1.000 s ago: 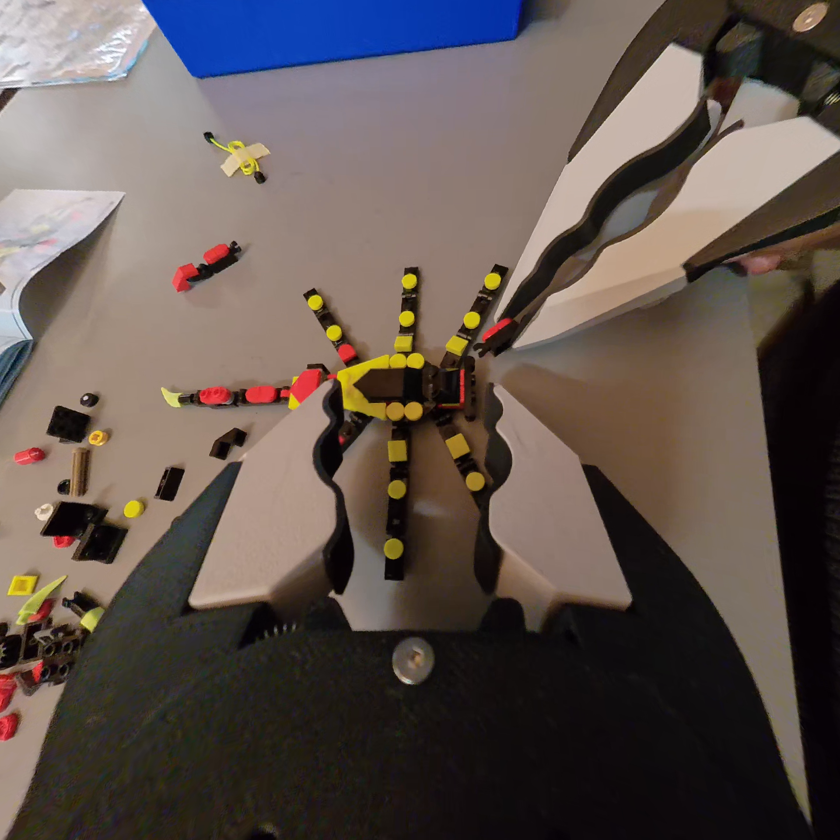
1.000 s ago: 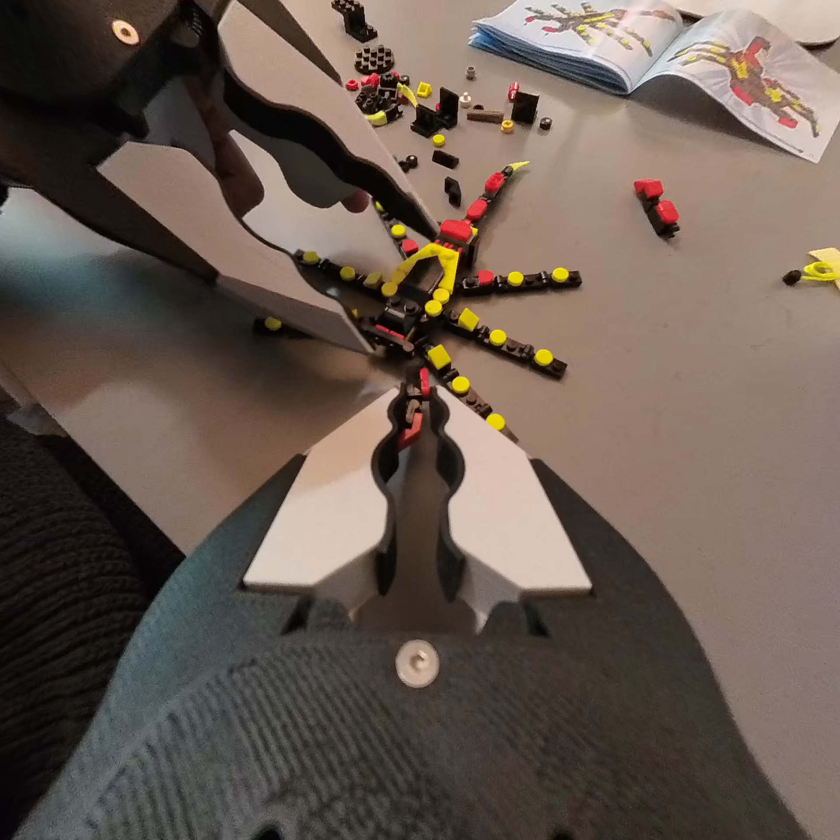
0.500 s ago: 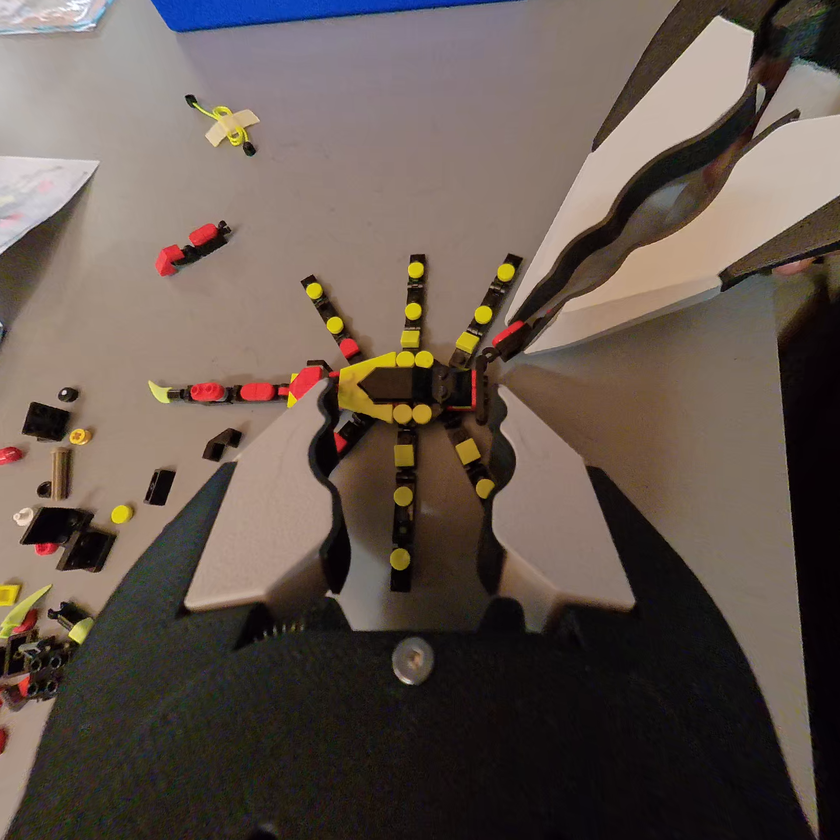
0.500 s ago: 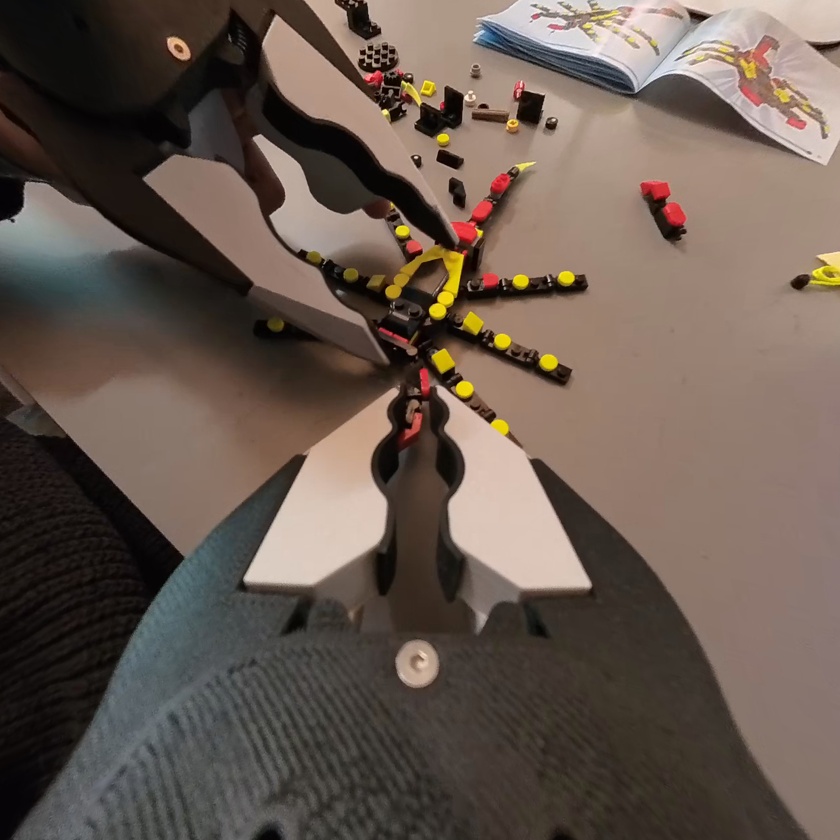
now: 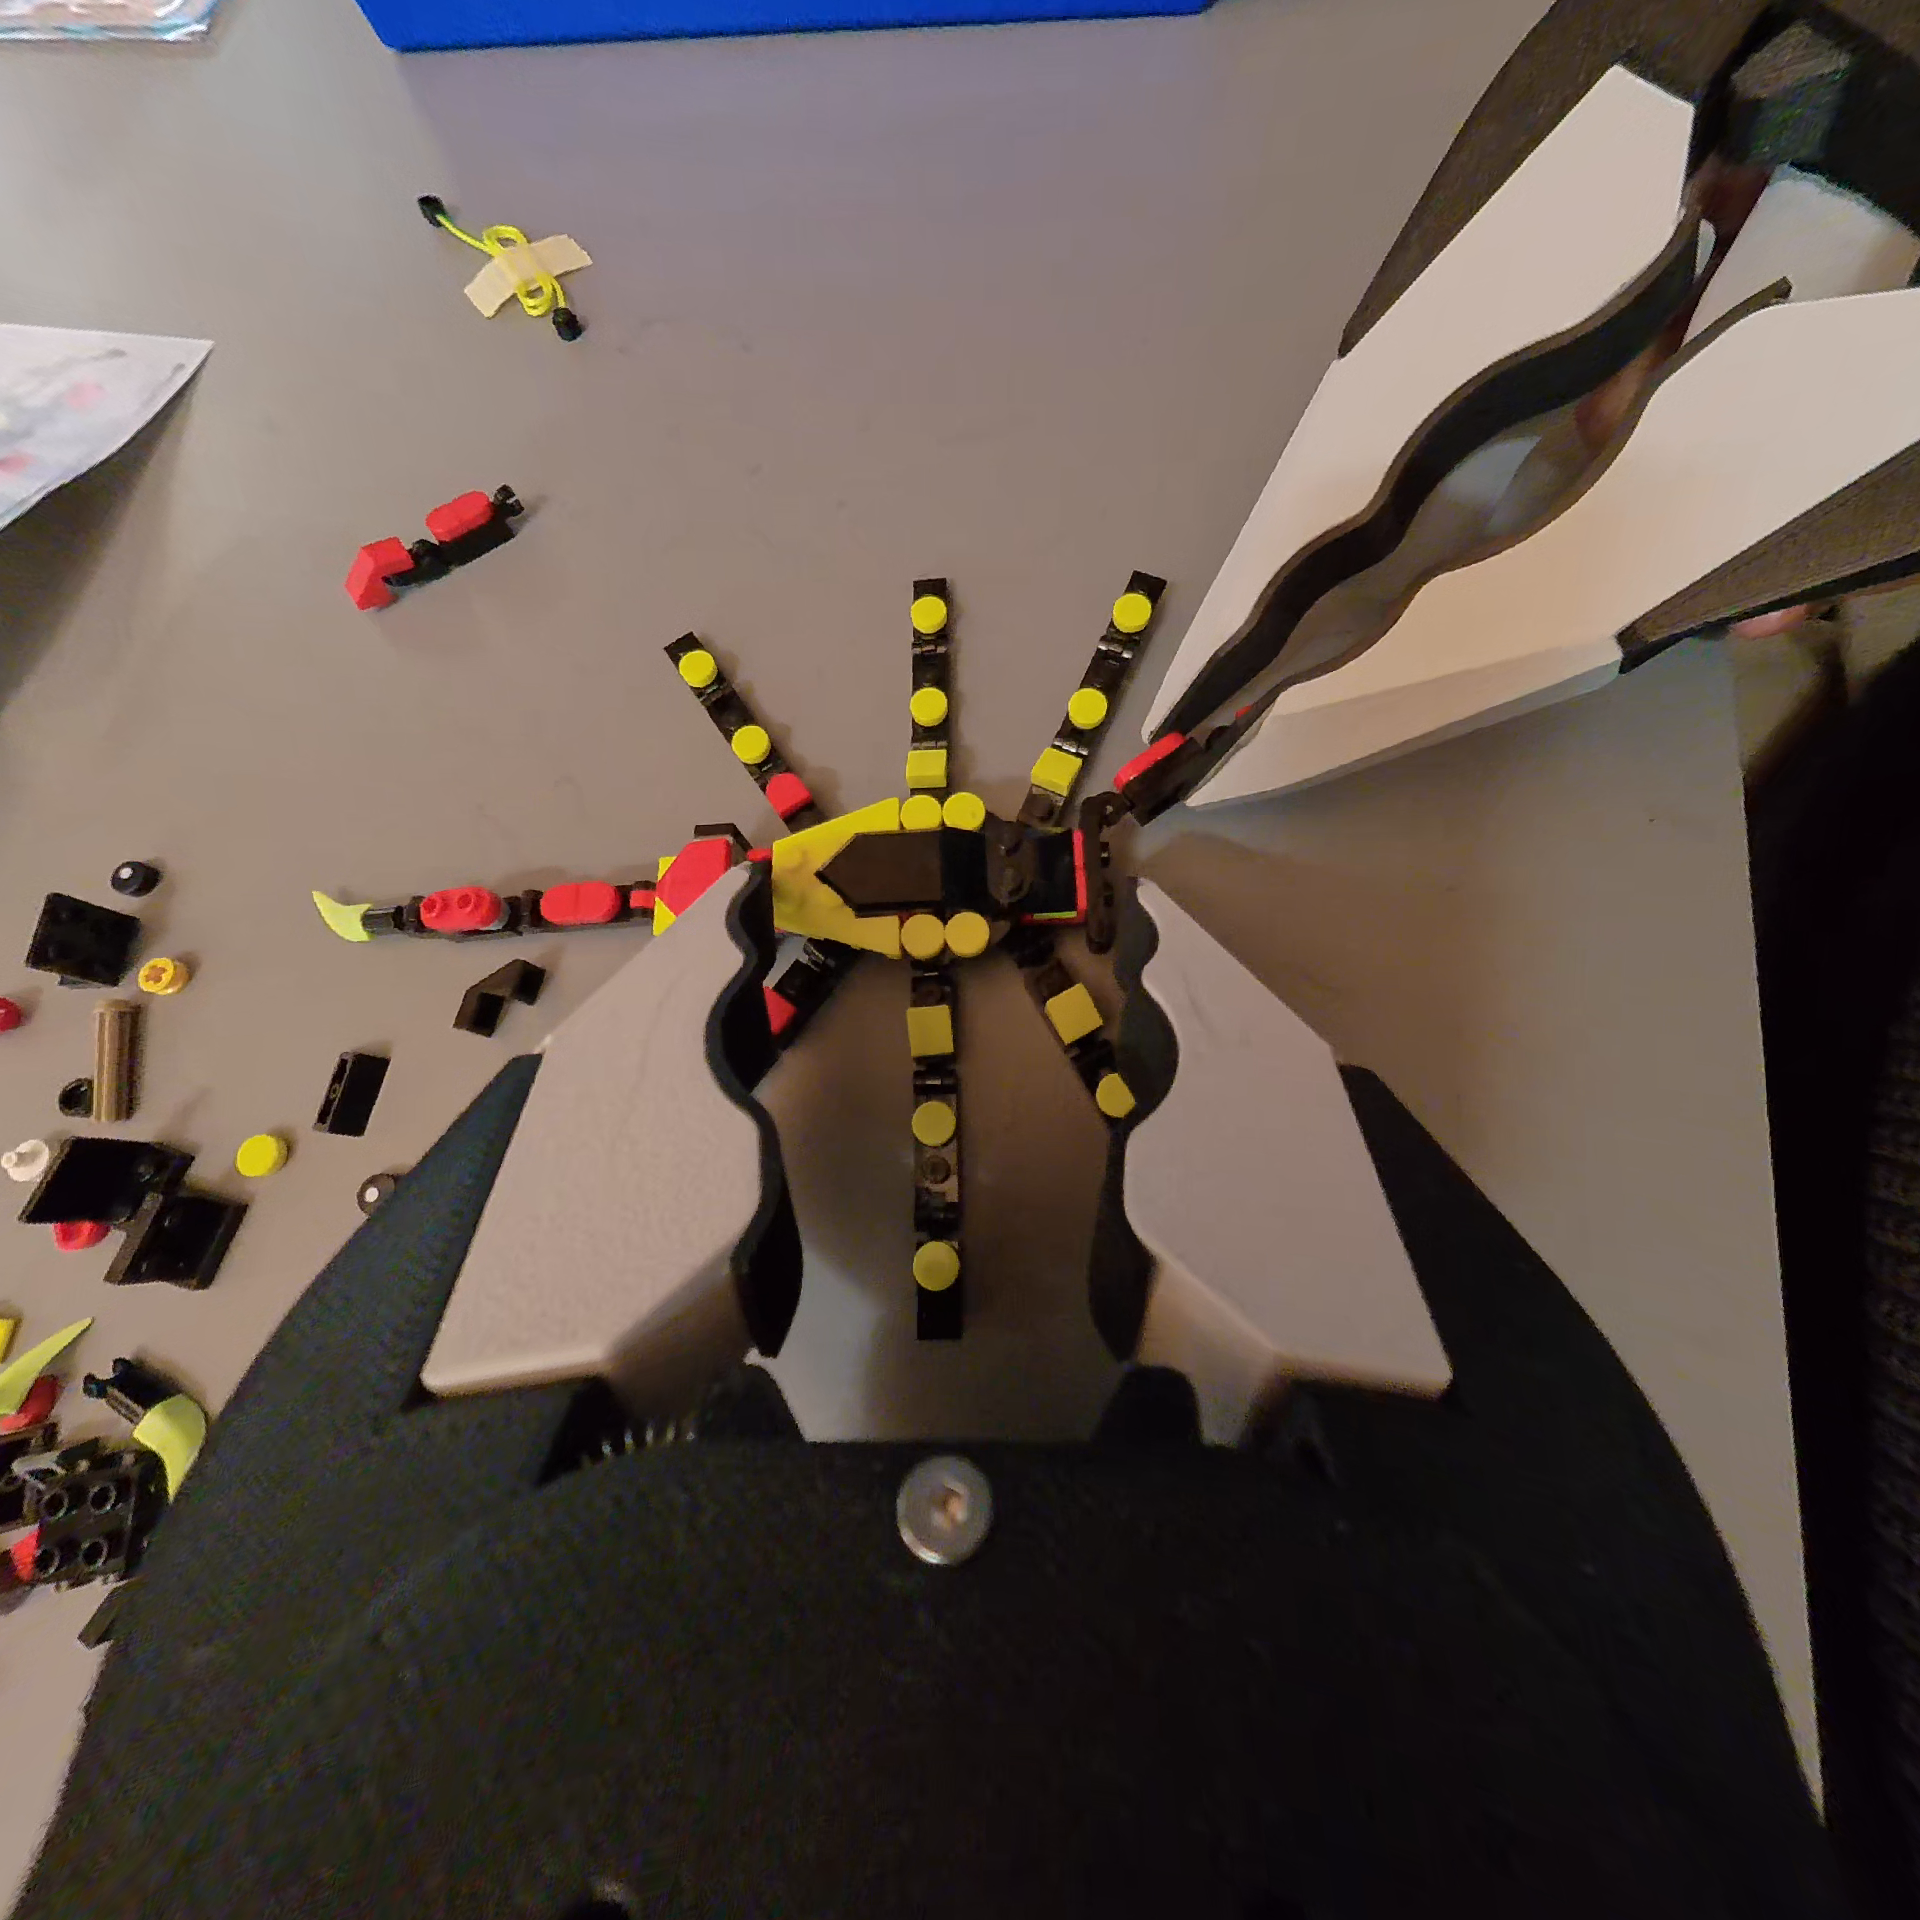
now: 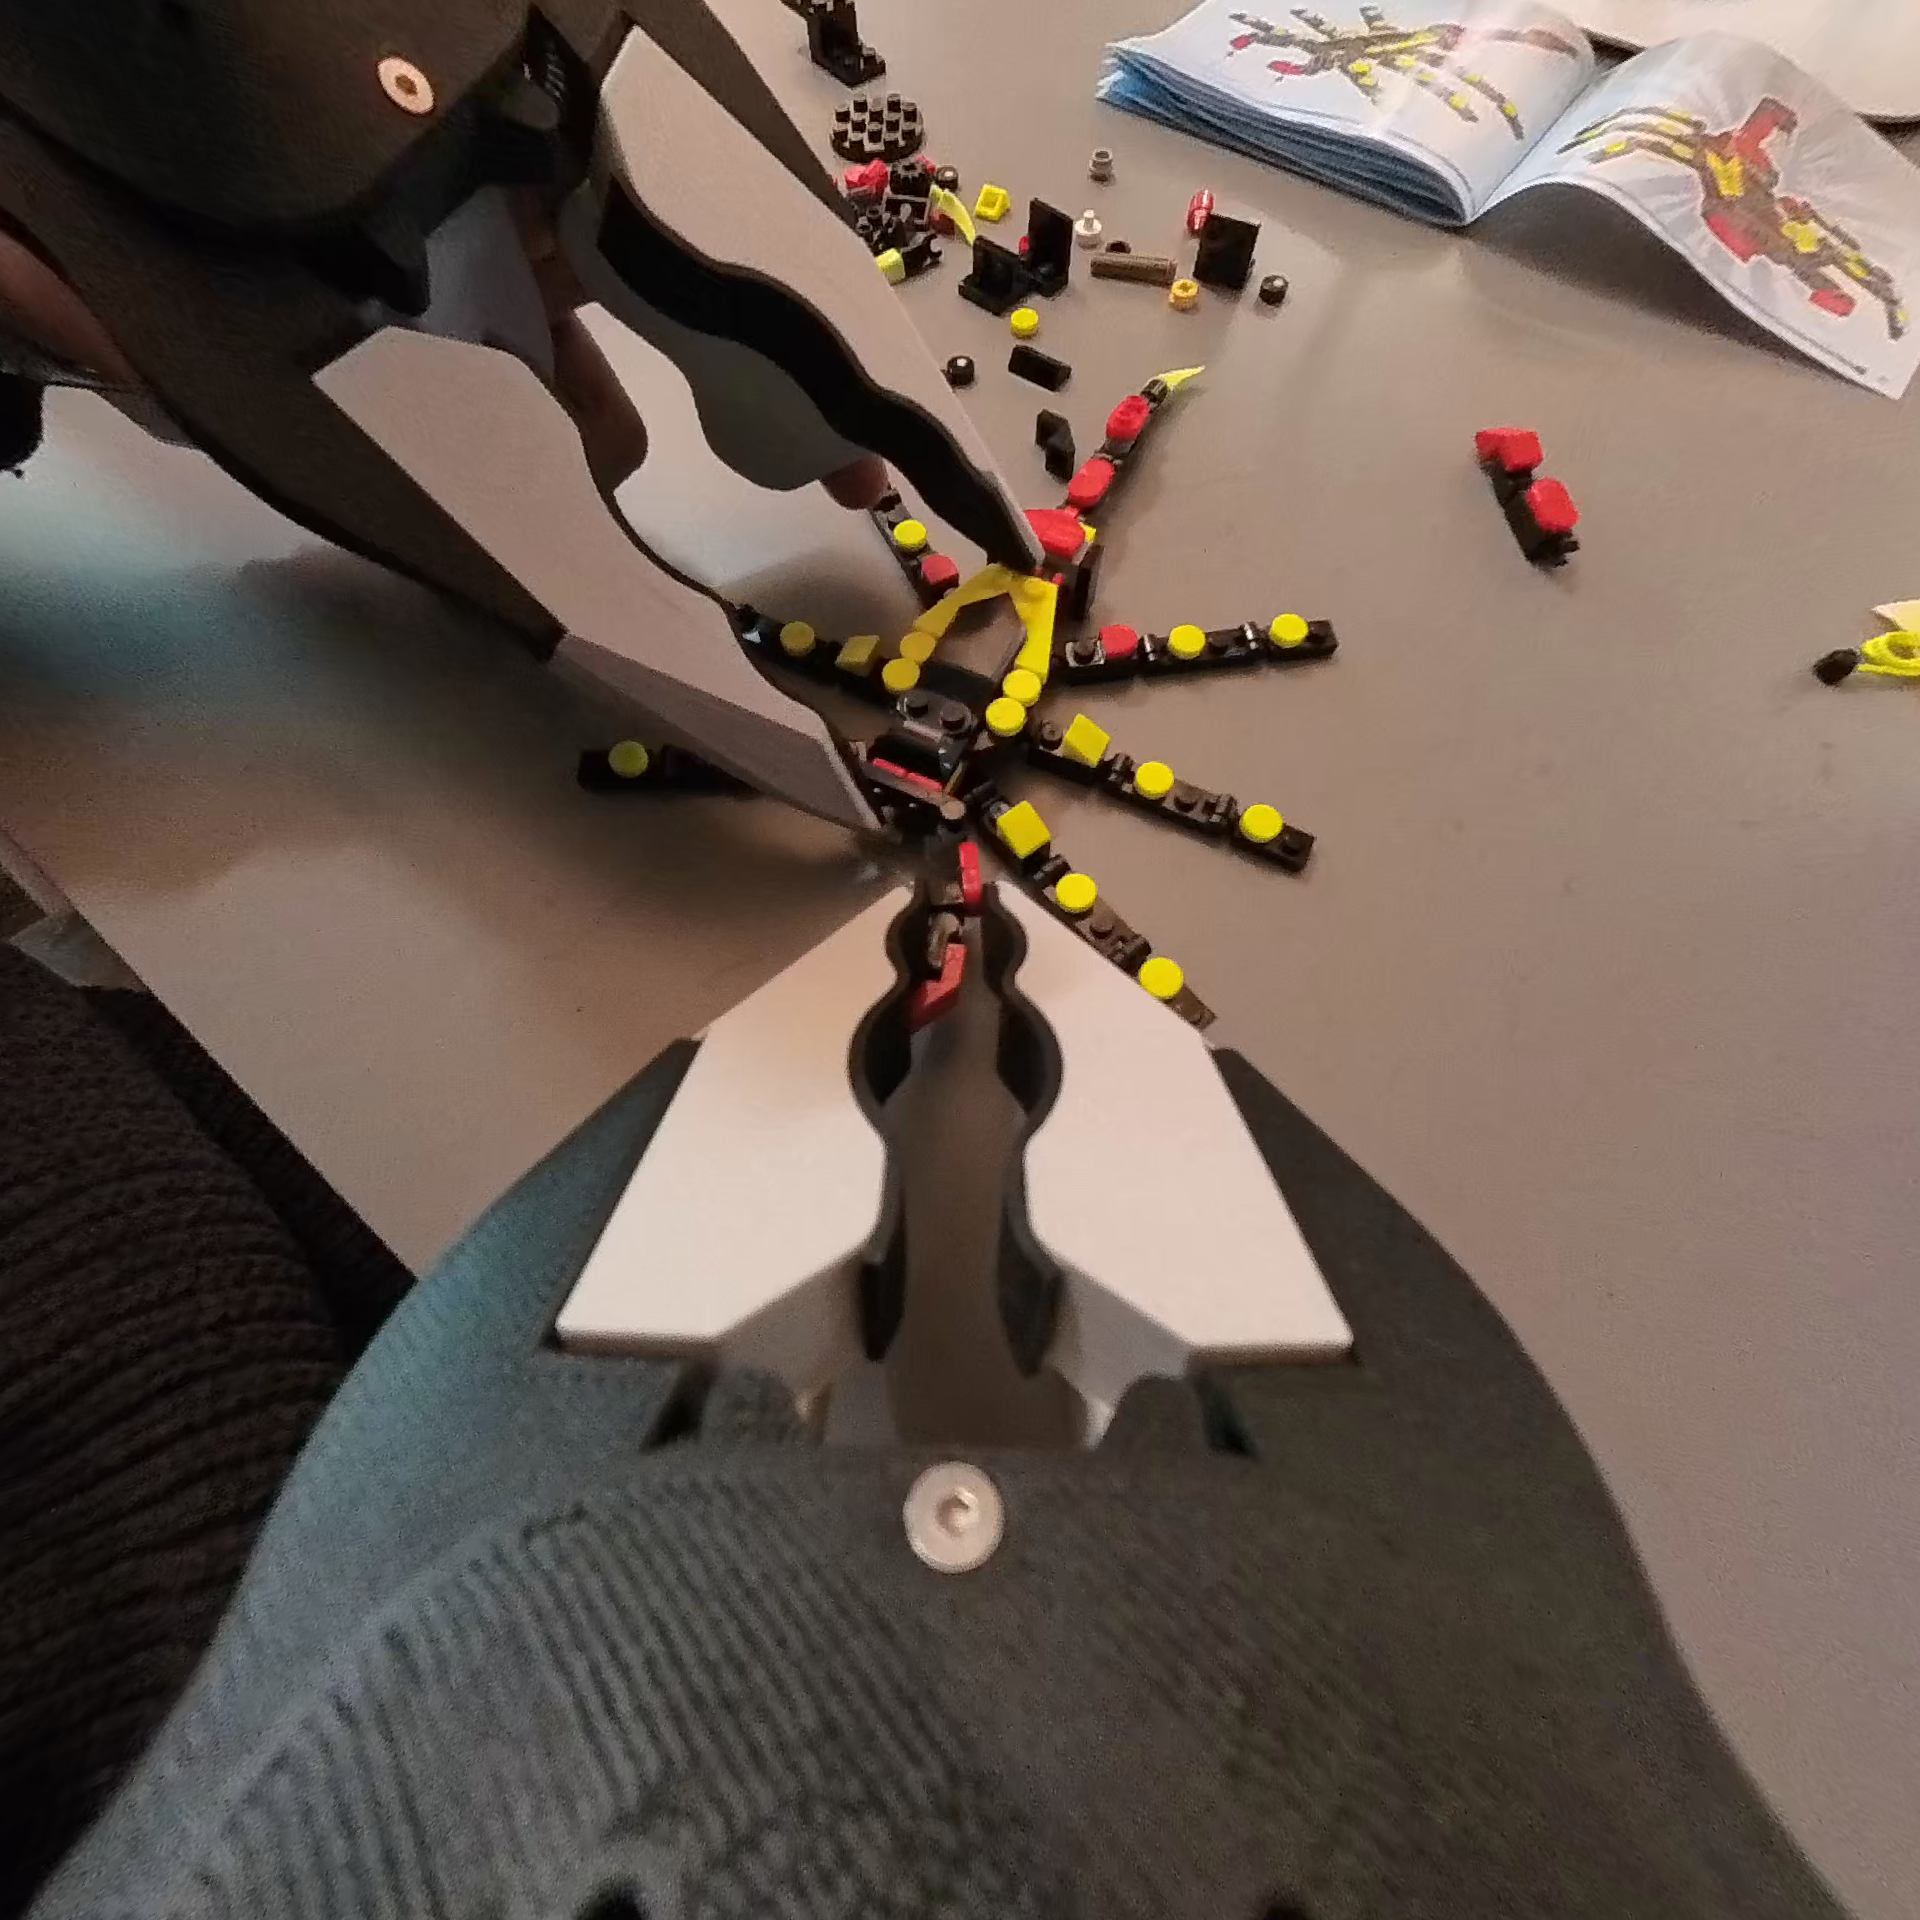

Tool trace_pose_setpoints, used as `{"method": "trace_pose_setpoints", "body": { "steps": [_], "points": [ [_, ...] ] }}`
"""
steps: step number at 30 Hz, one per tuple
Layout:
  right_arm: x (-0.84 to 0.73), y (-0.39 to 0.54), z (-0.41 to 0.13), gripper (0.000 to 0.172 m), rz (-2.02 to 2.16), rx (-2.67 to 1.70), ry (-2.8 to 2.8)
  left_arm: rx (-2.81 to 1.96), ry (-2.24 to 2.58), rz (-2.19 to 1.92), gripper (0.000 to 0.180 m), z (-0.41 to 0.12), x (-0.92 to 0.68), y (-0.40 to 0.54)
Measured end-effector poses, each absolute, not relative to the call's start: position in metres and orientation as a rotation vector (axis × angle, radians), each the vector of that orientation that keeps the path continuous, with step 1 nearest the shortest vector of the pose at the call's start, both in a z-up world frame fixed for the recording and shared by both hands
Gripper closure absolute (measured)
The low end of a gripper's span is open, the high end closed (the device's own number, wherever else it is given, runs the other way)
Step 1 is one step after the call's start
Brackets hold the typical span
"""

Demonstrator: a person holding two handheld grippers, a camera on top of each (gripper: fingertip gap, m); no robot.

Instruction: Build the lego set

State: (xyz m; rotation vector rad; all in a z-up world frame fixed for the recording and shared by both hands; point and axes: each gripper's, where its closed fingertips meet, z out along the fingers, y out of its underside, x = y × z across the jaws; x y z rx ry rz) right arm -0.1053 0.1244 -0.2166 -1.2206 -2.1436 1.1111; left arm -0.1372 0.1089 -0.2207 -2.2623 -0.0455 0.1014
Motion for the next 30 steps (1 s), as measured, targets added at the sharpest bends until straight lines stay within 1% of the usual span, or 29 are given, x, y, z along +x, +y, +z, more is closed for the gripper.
{"method": "trace_pose_setpoints", "body": {
  "steps": [30],
  "points": [
    [-0.1058, 0.1226, -0.2233, 0.164, 1.066, -1.211, -2.201, -2.315, -0.011, 0.216, 0.116, -0.2252, -0.1391, 0.1072]
  ]
}}
